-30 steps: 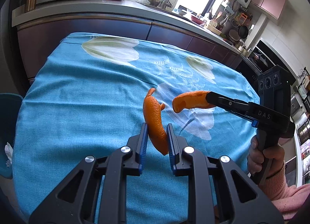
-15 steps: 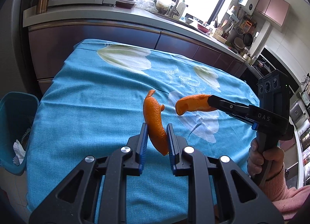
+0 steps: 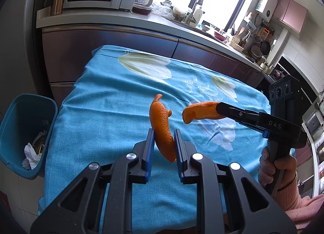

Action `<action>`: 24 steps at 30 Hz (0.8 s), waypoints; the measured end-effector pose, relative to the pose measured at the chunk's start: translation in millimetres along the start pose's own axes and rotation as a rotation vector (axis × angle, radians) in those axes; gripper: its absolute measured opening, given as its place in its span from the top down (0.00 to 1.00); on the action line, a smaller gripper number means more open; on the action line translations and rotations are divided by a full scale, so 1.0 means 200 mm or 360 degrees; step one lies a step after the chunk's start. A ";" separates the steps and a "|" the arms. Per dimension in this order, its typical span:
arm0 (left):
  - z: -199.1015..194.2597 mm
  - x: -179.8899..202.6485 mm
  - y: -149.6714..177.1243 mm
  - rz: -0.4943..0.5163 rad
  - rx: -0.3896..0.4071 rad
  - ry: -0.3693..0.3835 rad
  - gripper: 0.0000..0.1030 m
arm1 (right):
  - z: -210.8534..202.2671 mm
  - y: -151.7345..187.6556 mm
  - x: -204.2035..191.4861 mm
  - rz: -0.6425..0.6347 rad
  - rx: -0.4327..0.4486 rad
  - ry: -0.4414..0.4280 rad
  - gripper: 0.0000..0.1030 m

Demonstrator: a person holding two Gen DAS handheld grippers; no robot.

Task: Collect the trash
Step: 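Lift both orange peel pieces and carry them to the teal bin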

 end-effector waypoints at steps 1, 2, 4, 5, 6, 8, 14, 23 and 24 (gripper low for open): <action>-0.01 -0.01 0.00 -0.0004 0.0004 -0.0004 0.81 | 0.01 0.00 -0.01 -0.0003 -0.0003 -0.0002 0.87; -0.01 -0.02 0.00 -0.0010 0.0007 -0.0007 0.81 | 0.02 0.00 -0.01 -0.0005 -0.0007 -0.0006 0.87; -0.03 -0.04 0.00 -0.0018 0.0012 -0.0014 0.81 | 0.03 0.00 -0.03 -0.0009 -0.0015 -0.0010 0.87; -0.03 -0.05 0.00 -0.0022 0.0014 -0.0016 0.81 | 0.04 0.00 -0.04 -0.0011 -0.0018 -0.0013 0.87; -0.03 -0.06 0.00 -0.0025 0.0016 -0.0020 0.81 | 0.04 0.00 -0.04 -0.0012 -0.0021 -0.0016 0.87; -0.05 -0.08 0.00 -0.0034 0.0021 -0.0027 0.81 | 0.05 0.01 -0.05 -0.0014 -0.0027 -0.0023 0.87; -0.08 -0.13 0.00 -0.0060 0.0038 -0.0048 0.81 | 0.09 0.00 -0.09 -0.0026 -0.0047 -0.0041 0.87; -0.14 -0.22 0.00 -0.0099 0.0065 -0.0091 0.81 | 0.17 -0.01 -0.18 -0.0058 -0.0083 -0.0081 0.87; -0.15 -0.23 0.00 -0.0105 0.0068 -0.0097 0.81 | 0.18 -0.01 -0.19 -0.0064 -0.0089 -0.0086 0.87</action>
Point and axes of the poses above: each gripper's, at about its wrist camera, not at the fingertips, and z roughly the way its jaws point, x to its right, y to its underside, the point moved 10 cm from there along z, roughly the way its jaws point, and after that the axes turned 3 degrees about z, right-handed, at the moved point
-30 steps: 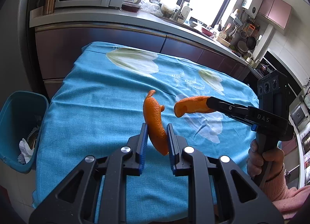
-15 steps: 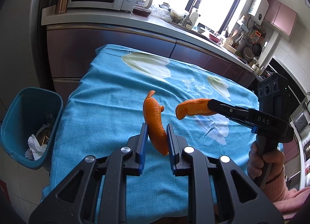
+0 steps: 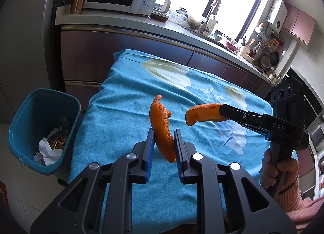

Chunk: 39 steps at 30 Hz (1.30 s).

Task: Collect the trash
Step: 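Lift both orange peel pieces and carry them to the teal bin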

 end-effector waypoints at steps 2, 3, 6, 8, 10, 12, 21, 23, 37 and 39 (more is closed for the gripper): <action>-0.01 -0.03 0.00 -0.0013 0.0007 -0.0012 0.81 | 0.02 0.00 -0.02 -0.0011 -0.0013 -0.0012 0.87; -0.02 -0.04 0.00 -0.0019 0.0011 -0.0020 0.81 | 0.04 0.00 -0.03 -0.0016 -0.0020 -0.0018 0.87; -0.04 -0.08 -0.01 -0.0035 0.0022 -0.0038 0.81 | 0.08 0.00 -0.07 -0.0026 -0.0043 -0.0038 0.87; -0.05 -0.10 -0.01 -0.0045 0.0030 -0.0055 0.81 | 0.11 0.00 -0.09 -0.0034 -0.0057 -0.0051 0.87; -0.07 -0.12 -0.02 -0.0058 0.0038 -0.0065 0.81 | 0.14 0.00 -0.11 -0.0045 -0.0069 -0.0059 0.87; -0.08 -0.15 -0.02 -0.0069 0.0048 -0.0083 0.81 | 0.17 -0.01 -0.14 -0.0051 -0.0083 -0.0072 0.87; -0.15 -0.31 -0.06 -0.0127 0.0095 -0.0162 0.81 | 0.32 -0.03 -0.23 -0.0068 -0.0151 -0.0116 0.87; -0.17 -0.35 -0.06 -0.0139 0.0104 -0.0182 0.81 | 0.35 -0.03 -0.26 -0.0078 -0.0164 -0.0126 0.87; -0.26 -0.65 -0.05 -0.0252 0.0141 -0.0332 0.81 | 0.60 -0.02 -0.44 -0.0144 -0.0275 -0.0155 0.87; -0.27 -0.69 -0.04 -0.0270 0.0137 -0.0349 0.81 | 0.64 -0.01 -0.45 -0.0153 -0.0291 -0.0152 0.87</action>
Point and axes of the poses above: each gripper's, at about its wrist camera, not at the fingertips, and z roughly the way its jaws point, x to its right, y to its underside, the point moved 10 cm from there along z, roughly the way its jaws point, and after that the axes turned 3 degrees about z, right-handed, at the moved point
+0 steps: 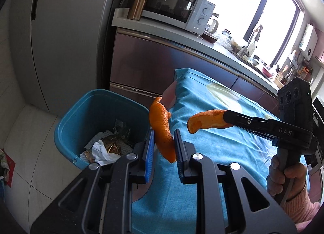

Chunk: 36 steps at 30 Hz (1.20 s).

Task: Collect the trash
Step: 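Lift both orange peel pieces and carry them to the teal bin, then open both tools over the teal bin to drop the orange peels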

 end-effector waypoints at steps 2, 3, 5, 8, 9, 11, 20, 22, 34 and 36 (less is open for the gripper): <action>0.01 -0.03 0.01 -0.0011 -0.0006 -0.0020 0.81 | 0.03 0.00 -0.01 -0.0006 -0.0018 0.0003 0.87; 0.01 -0.04 0.01 -0.0015 -0.0009 -0.0029 0.81 | 0.05 0.01 -0.02 -0.0012 -0.0028 0.0007 0.87; 0.03 -0.07 0.01 -0.0025 -0.0017 -0.0046 0.81 | 0.08 0.01 -0.03 -0.0020 -0.0046 0.0013 0.87; 0.05 -0.11 0.02 -0.0044 -0.0027 -0.0069 0.81 | 0.13 0.01 -0.04 -0.0041 -0.0075 0.0025 0.87; 0.05 -0.13 0.02 -0.0051 -0.0031 -0.0076 0.81 | 0.15 0.00 -0.05 -0.0047 -0.0084 0.0029 0.87; 0.07 -0.15 0.03 -0.0061 -0.0041 -0.0094 0.81 | 0.19 0.01 -0.05 -0.0062 -0.0106 0.0038 0.87; 0.15 -0.27 0.07 -0.0124 -0.0093 -0.0153 0.80 | 0.37 0.02 -0.06 -0.0124 -0.0209 0.0107 0.86; 0.17 -0.29 0.08 -0.0139 -0.0104 -0.0161 0.80 | 0.41 0.02 -0.06 -0.0131 -0.0231 0.0124 0.86; 0.31 -0.41 0.14 -0.0193 -0.0177 -0.0211 0.80 | 0.61 0.05 -0.05 -0.0169 -0.0346 0.0223 0.86; 0.33 -0.43 0.14 -0.0202 -0.0190 -0.0222 0.81 | 0.64 0.05 -0.04 -0.0175 -0.0364 0.0245 0.84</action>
Point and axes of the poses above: each gripper's, at about its wrist camera, not at the fingertips, and z roughly the way its jaws point, x to its right, y to its underside, the point moved 10 cm from there along z, roughly the way its jaws point, and after that the axes turned 3 degrees about z, right-handed, at the moved point
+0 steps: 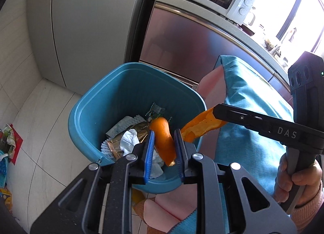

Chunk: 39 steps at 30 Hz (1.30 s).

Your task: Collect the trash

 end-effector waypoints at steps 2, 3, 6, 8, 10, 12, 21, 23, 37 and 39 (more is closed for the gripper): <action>0.03 -0.01 0.00 -0.0007 -0.0011 0.0001 0.85 | 0.02 0.00 -0.01 -0.0010 -0.0020 0.0011 0.83; 0.04 -0.02 0.00 -0.0011 -0.0017 -0.0001 0.85 | 0.04 0.00 -0.01 -0.0013 -0.0030 0.0014 0.83; 0.07 -0.03 0.01 -0.0026 -0.0026 -0.0003 0.85 | 0.05 -0.01 -0.02 -0.0025 -0.0021 0.0031 0.83; 0.08 -0.04 0.01 -0.0039 -0.0030 0.0001 0.85 | 0.04 -0.01 -0.02 -0.0016 -0.0015 0.0024 0.82; 0.09 -0.03 0.01 -0.0041 -0.0029 0.0009 0.84 | 0.04 0.00 -0.03 -0.0021 -0.0006 0.0015 0.78; 0.08 -0.02 0.01 -0.0031 -0.0016 0.0020 0.79 | 0.02 0.00 -0.02 -0.0021 0.0008 0.0007 0.77; -0.10 0.07 0.00 0.0044 0.0133 0.0052 0.46 | -0.25 0.06 0.03 -0.0036 0.0181 -0.0026 0.46; -0.15 0.11 0.01 0.0075 0.0178 0.0049 0.31 | -0.35 0.09 0.04 -0.0048 0.0253 -0.0023 0.38; -0.51 0.56 0.06 0.0313 0.0584 -0.0054 0.05 | -1.07 0.37 0.21 -0.0106 0.0792 0.0307 0.07; -0.55 0.64 0.07 0.0351 0.0637 -0.0068 0.05 | -1.16 0.42 0.26 -0.0083 0.0870 0.0389 0.07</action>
Point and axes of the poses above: each gripper's, at about its wrist camera, not at the fingertips, and z roughly the way its jaws point, x to its right, y to its underside, the point moved 10 cm from there along z, roughly the way its jaws point, and after that the axes turned 3 degrees about z, right-handed, at the moved point
